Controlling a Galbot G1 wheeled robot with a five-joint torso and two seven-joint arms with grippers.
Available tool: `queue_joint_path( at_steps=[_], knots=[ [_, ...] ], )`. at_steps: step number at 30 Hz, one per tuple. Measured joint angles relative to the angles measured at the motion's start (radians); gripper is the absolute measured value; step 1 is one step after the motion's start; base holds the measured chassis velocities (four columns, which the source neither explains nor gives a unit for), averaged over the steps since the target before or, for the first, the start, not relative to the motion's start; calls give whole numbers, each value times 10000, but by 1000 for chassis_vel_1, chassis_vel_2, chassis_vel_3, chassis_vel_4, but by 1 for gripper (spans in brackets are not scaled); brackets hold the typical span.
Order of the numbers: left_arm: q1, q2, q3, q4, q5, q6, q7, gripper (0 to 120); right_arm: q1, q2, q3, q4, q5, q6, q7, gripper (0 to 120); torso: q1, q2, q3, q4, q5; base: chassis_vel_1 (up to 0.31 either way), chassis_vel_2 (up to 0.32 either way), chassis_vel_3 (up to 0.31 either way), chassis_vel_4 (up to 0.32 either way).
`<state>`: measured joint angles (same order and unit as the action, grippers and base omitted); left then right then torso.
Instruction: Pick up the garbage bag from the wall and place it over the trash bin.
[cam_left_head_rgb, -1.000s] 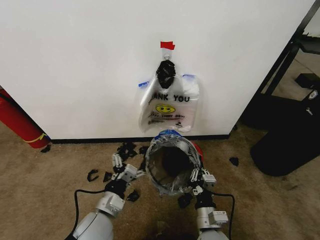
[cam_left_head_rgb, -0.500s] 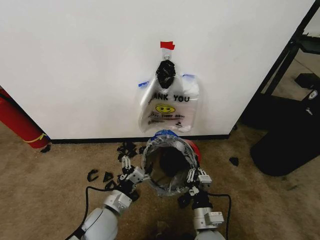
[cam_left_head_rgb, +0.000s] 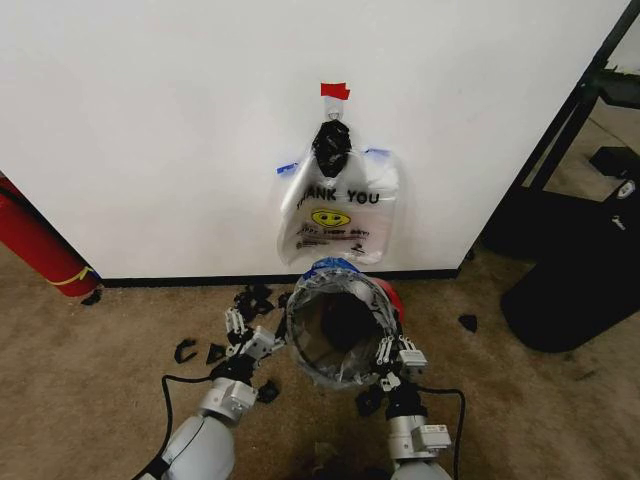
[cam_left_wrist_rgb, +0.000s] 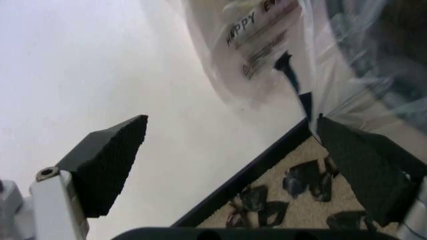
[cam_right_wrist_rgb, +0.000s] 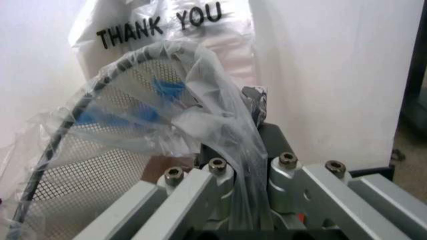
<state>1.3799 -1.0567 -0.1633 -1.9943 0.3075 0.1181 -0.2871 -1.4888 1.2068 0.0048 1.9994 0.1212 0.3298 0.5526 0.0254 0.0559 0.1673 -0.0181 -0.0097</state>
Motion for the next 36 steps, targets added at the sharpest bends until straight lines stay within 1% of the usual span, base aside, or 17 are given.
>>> queue_joint_path(
  at_steps=[3, 8, 9, 14, 16, 17, 20, 22, 23, 25, 30, 34, 36],
  knots=[
    [-2, -24, -11, 74, 0, -27, -40, 99, -75, -48, 56, 42, 198, 32, -120, 1, 0, 0, 0, 1, 0, 0, 0, 0, 0],
    [17, -11, -20, 116, -189, -223, 34, 99, -339, -267, 186, 203, 1079, 273, -763, 1, 0, 0, 0, 0, 0, 0, 0, 0, 0],
    [17, -11, -20, 116, -189, -223, 34, 99, -339, -267, 186, 203, 1079, 273, -763, 1, 0, 0, 0, 0, 0, 0, 0, 0, 0],
    [126, 69, -110, 61, -455, -632, 695, 99, -378, -362, 384, 241, 2619, 877, -1828, 1, 0, 0, 0, 0, 1, 0, 0, 0, 0],
    [164, 102, -131, 61, -505, -758, 861, 99, -310, -367, 443, 240, 3393, 999, -2166, 1, 0, 0, 0, 0, -1, 0, 0, 0, 0],
    [164, 102, -131, 61, -505, -758, 861, 99, -310, -367, 443, 240, 3393, 999, -2166, 1, 0, 0, 0, 0, -1, 0, 0, 0, 0],
    [197, 117, -170, 74, -536, -1000, 910, 99, -250, -387, 466, 257, 4370, 1020, -2557, 1, 0, 0, 0, 0, 0, 0, 0, 0, 0],
    [217, 85, -192, 78, -648, -1260, 601, 99, -146, -362, 491, 184, 4879, 1035, -2743, 1, 0, 0, 0, 0, -2, 0, 0, 0, 0],
    [217, 85, -192, 78, -648, -1260, 601, 99, -146, -362, 491, 184, 4879, 1035, -2743, 1, 0, 0, 0, 0, -2, 0, 0, 0, 0],
    [209, 49, -242, 139, -835, -1382, 210, 99, -48, -305, 487, 75, 5309, 1000, -2815, 1, 0, 0, 0, 0, 1, 0, 0, 0, 0],
    [100, 75, -484, 482, -1075, -1467, -45, 99, 201, -179, 509, -231, 5855, 936, -2881, 1, 0, 0, 0, 0, 0, 0, 0, 0, 0],
    [-23, 183, -738, 1263, -1453, -1473, -319, 99, 523, -11, 630, -530, 6794, 831, -2902, 1, 0, 0, 0, 0, -1, 0, 0, 0, 0],
    [-13, 226, -822, 1508, -1998, -1504, -413, 100, 670, 98, 700, -643, 7347, 812, -2900, 1, 0, 0, 0, 1, -2, 0, 0, 0, 0]
  ],
)
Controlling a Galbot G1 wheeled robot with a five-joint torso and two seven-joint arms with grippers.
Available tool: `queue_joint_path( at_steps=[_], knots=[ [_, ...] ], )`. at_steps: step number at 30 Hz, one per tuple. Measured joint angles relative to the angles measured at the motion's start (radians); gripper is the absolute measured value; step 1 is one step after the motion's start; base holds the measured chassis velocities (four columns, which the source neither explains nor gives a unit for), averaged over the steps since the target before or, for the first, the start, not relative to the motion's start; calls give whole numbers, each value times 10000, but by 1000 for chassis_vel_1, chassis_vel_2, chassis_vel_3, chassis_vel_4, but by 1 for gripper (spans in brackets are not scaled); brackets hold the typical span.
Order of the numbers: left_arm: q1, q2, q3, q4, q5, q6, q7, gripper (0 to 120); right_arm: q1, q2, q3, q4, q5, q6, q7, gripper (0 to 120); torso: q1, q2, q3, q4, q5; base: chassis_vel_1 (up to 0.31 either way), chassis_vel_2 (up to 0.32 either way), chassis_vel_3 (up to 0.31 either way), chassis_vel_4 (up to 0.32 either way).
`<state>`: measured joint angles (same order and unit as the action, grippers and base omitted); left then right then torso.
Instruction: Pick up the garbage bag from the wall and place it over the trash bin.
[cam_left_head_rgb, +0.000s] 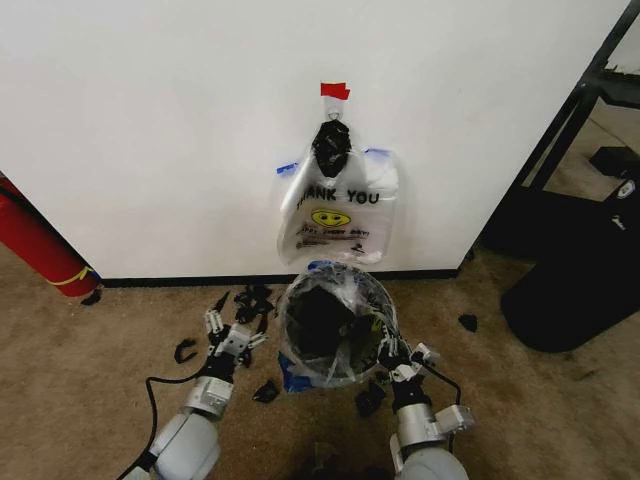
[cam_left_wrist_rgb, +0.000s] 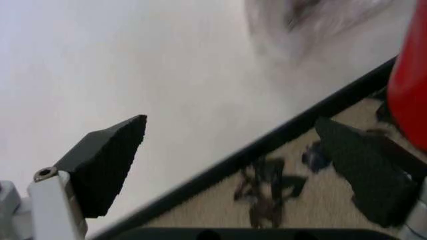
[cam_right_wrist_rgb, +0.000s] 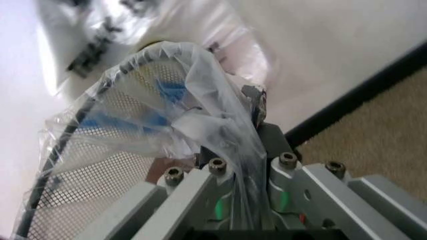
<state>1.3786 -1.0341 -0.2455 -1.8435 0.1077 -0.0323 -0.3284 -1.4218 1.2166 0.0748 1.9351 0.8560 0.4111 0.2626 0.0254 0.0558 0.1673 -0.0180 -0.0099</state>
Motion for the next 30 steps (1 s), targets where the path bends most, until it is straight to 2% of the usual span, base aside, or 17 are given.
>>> queue_joint_path(
  at_steps=[1, 3, 5, 7, 8, 10, 13, 15, 19, 25, 30],
  knots=[
    [0, 0, 0, 0, 0, 0, 0, 100, 0, 0, 0, 0, 0, 0, 0, 1, 0, 0, 0, 0, 0, 0, 0, 0, 0],
    [93, 141, 52, 14, -1156, -250, 189, 100, 111, 85, 58, -87, 462, -3, 1, 1, 0, 0, 0, 0, 2, 0, 0, 0, 0],
    [241, 346, 211, 18, -2280, -859, 1010, 100, 219, 127, 82, -156, 946, -2, -7, 1, 0, 0, 0, -1, 3, 0, 0, 0, 0],
    [360, 507, 271, 277, -2906, -1769, 2549, 100, 326, 131, 99, -210, 1270, -10, -54, 1, 0, 0, 0, 1, 2, 0, 0, 0, 0],
    [360, 507, 271, 277, -2906, -1769, 2549, 100, 326, 131, 99, -210, 1270, -10, -54, 1, 0, 0, 0, 1, 2, 0, 0, 0, 0],
    [310, 578, 155, 740, -3070, -2721, 4154, 100, 401, 121, 130, -285, 1345, -13, -132, 1, 0, 0, 0, 1, 0, 0, 0, 0, 0],
    [80, 665, -92, 1300, -3158, -3555, 6435, 100, 424, 100, 159, -301, 1367, -15, -181, 1, 0, 0, 0, -1, 1, 0, 0, 0, 0],
    [65, 668, -110, 1330, -3166, -3583, 6568, 100, 422, 99, 160, -301, 1367, -15, -192, 1, 0, 0, 0, -2, 1, 0, 0, 0, 0],
    [-230, 693, -401, 1666, -3631, -3729, 8005, 99, 361, 92, 168, -301, 1312, -4, -310, 1, 0, 0, 0, -2, 1, 0, 0, 0, 0],
    [-449, 668, -892, 1600, -4461, -3207, 9147, 98, 326, 81, 186, -278, 1246, 27, -365, 1, 0, 0, 0, -1, 1, 0, 0, 0, 0],
    [-453, 637, -738, 1497, -4649, -2628, 9274, 97, 299, 110, 115, -127, 1144, 30, -415, 1, 0, 0, 0, -1, 3, 0, 0, 0, 0]
  ],
)
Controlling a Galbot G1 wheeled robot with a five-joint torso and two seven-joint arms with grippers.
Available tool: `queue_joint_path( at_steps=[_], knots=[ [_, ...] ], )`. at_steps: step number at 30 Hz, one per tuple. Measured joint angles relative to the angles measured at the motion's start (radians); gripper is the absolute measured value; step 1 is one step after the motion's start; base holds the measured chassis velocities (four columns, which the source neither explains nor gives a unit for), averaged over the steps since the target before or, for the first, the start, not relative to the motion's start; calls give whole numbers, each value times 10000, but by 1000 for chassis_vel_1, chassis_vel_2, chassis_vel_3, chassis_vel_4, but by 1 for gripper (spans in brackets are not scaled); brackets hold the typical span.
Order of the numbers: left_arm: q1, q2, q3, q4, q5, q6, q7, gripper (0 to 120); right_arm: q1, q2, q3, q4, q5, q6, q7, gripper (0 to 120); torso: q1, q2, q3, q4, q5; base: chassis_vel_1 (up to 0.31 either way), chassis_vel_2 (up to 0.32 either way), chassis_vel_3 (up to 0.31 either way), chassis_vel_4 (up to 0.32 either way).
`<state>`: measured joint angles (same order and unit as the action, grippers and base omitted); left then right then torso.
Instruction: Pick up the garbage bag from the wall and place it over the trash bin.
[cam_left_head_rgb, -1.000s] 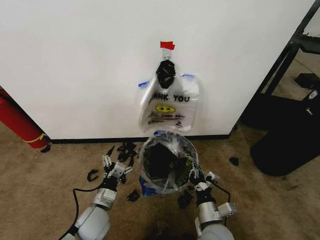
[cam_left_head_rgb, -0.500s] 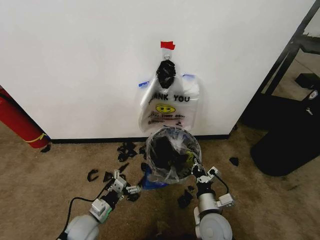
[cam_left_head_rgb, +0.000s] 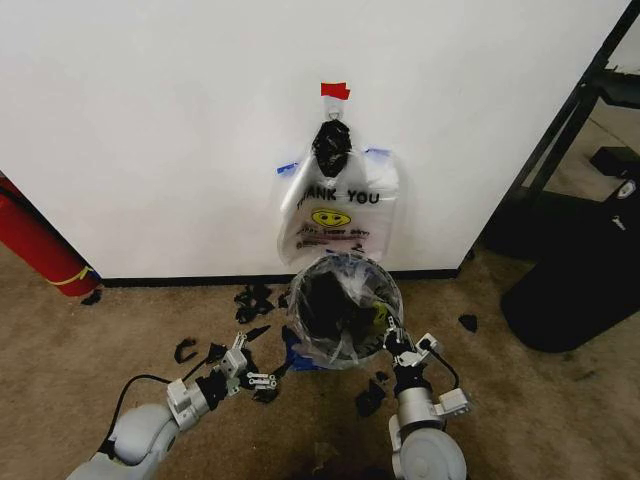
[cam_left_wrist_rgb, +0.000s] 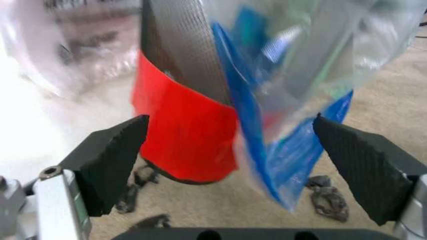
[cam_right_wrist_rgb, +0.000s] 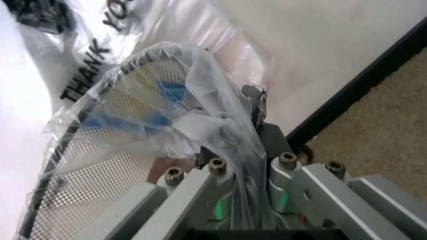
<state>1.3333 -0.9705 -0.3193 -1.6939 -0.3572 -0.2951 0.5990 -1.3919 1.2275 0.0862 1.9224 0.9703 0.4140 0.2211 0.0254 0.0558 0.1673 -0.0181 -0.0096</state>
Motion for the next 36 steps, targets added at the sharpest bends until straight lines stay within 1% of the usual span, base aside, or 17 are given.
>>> queue_joint_path(
  at_steps=[3, 7, 8, 14, 15, 18, 20, 21, 23, 24, 25, 27, 28, 30, 36],
  knots=[
    [7, -122, 115, 9, 105, 84, -63, 94, -54, 19, -28, 95, -65, 2, -45, 1, 0, 0, 0, 1, -1, 0, 0, 0, 0],
    [14, -311, 273, 75, 329, 122, -455, 79, -167, 11, -32, 262, -139, 28, -129, 1, 0, 0, 0, 0, -1, 0, 0, 0, 0],
    [14, -311, 273, 75, 329, 122, -455, 79, -167, 11, -32, 262, -139, 28, -129, 1, 0, 0, 0, 0, -1, 0, 0, 0, 0],
    [4, -303, 253, 148, 550, 123, -582, 52, -289, -91, -25, 445, -137, 27, -106, 1, 0, 0, 0, 0, -1, 0, 0, 0, 0],
    [4, -303, 253, 148, 550, 123, -582, 52, -289, -91, -25, 445, -137, 27, -106, 1, 0, 0, 0, 0, -1, 0, 0, 0, 0],
    [9, -294, 251, 221, 715, 122, -975, 40, -337, -137, -25, 497, -137, 2, -90, 1, 0, 0, 0, 0, -1, 0, 0, 0, 0],
    [7, -307, 251, 311, 850, 122, -1073, 30, -373, -142, -29, 546, -137, -14, -70, 1, 0, 0, 0, 1, -1, 0, 0, 0, 0],
    [7, -307, 251, 311, 850, 122, -1073, 30, -373, -142, -29, 546, -137, -14, -70, 1, 0, 0, 0, 1, -1, 0, 0, 0, 0],
    [-2, -338, 253, 390, 964, 122, -1137, 22, -424, -143, -48, 612, -137, -35, -47, 1, 0, 0, 0, 0, 0, 0, 0, 0, 0],
    [-8, -352, 256, 409, 984, 122, -1155, 20, -439, -142, -54, 632, -137, -42, -40, 1, 0, 0, 0, 0, 0, 0, 0, 0, 0],
    [-30, -397, 270, 458, 1034, 122, -1191, 14, -488, -142, -83, 697, -137, -59, -25, 1, 0, 0, 0, 1, 0, 0, 0, 0, 0],
    [-61, -452, 292, 510, 1069, 119, -1240, 8, -545, -141, -112, 760, -139, -84, -14, 1, 0, 0, 0, 0, -1, 0, 0, 0, 0],
    [-61, -452, 292, 510, 1069, 119, -1240, 8, -545, -141, -112, 760, -139, -84, -14, 1, 0, 0, 0, 0, -1, 0, 0, 0, 0],
    [-106, -515, 310, 563, 1123, 118, -1330, 0, -610, -139, -145, 834, -155, -126, 24, 1, 0, 0, 0, 0, -1, 0, 0, 0, 0],
    [-215, -548, 312, 680, 1567, 327, -1604, 0, -784, -147, -223, 1049, -159, -215, 125, 1, 0, 0, -1, 0, -1, 0, 0, 0, 0]
  ],
)
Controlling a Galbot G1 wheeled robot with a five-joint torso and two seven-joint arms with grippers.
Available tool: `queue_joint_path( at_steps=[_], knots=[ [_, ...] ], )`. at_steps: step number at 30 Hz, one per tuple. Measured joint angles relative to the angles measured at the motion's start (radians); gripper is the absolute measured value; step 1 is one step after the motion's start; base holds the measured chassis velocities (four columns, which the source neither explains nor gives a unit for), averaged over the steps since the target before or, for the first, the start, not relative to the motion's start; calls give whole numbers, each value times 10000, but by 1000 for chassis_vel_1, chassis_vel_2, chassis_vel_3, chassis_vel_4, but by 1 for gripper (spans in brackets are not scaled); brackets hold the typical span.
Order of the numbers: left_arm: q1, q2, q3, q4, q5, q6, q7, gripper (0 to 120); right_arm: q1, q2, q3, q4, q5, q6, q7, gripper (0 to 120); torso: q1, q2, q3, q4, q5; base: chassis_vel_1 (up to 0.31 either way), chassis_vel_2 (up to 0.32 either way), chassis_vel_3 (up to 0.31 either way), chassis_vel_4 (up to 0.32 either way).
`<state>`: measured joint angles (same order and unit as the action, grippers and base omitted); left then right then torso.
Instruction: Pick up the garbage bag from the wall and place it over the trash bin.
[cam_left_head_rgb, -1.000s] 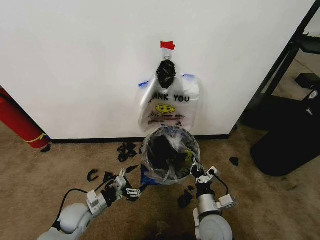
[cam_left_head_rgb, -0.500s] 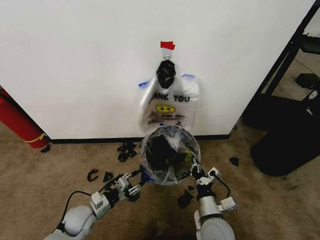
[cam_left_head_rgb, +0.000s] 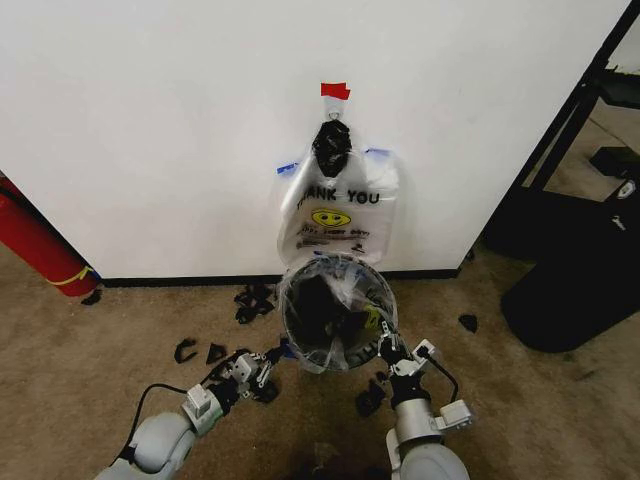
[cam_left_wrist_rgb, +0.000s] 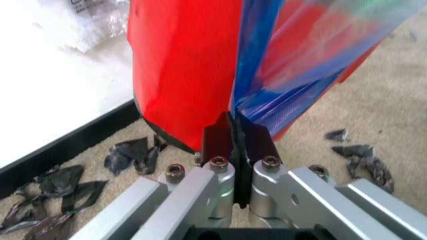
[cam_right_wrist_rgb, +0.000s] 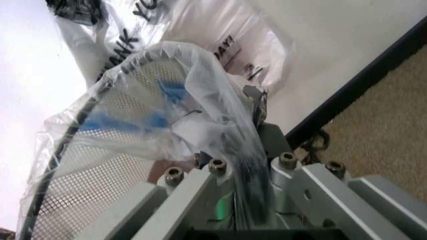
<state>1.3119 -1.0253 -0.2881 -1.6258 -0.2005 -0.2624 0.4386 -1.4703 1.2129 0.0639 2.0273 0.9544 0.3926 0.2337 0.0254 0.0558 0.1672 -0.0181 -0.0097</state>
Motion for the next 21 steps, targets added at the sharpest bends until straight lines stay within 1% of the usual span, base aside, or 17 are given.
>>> queue_joint_path(
  at_steps=[8, 11, 14, 15, 17, 20, 21],
  knots=[
    [62, -33, -10, 34, 277, 17, -182, 0, -130, 70, -104, 221, 35, -103, 52, 1, 0, 0, 0, 1, 0, 0, 0, 0, 0],
    [122, -33, 32, 9, 226, -158, -606, 0, -95, 118, -127, 211, 53, -172, 82, 1, 0, 0, 0, 0, -1, 0, 0, 0, 0],
    [139, 21, -125, 204, 717, -444, -607, 10, 29, 176, -128, 141, 122, -280, 197, 1, 0, 0, 0, 0, 0, 0, 0, 0, 0],
    [139, 21, -125, 204, 717, -444, -607, 10, 29, 176, -128, 141, 122, -280, 197, 1, 0, 0, 0, 0, 0, 0, 0, 0, 0],
    [145, 79, -327, 429, 1247, -627, -429, 19, 192, 249, -119, 41, 205, -357, 301, 1, 0, 0, 0, 0, -1, 0, 0, 0, 0],
    [123, 115, -868, 804, 2016, -976, 281, 33, 465, 369, -78, -161, 387, -475, 526, 1, 0, 0, 0, 1, -2, 0, 0, 0, 0],
    [112, 119, -1063, 902, 2200, -1124, 573, 34, 534, 403, -71, -223, 449, -504, 579, 1, 0, 0, 1, 0, -3, 0, 0, 0, 0]
  ],
)
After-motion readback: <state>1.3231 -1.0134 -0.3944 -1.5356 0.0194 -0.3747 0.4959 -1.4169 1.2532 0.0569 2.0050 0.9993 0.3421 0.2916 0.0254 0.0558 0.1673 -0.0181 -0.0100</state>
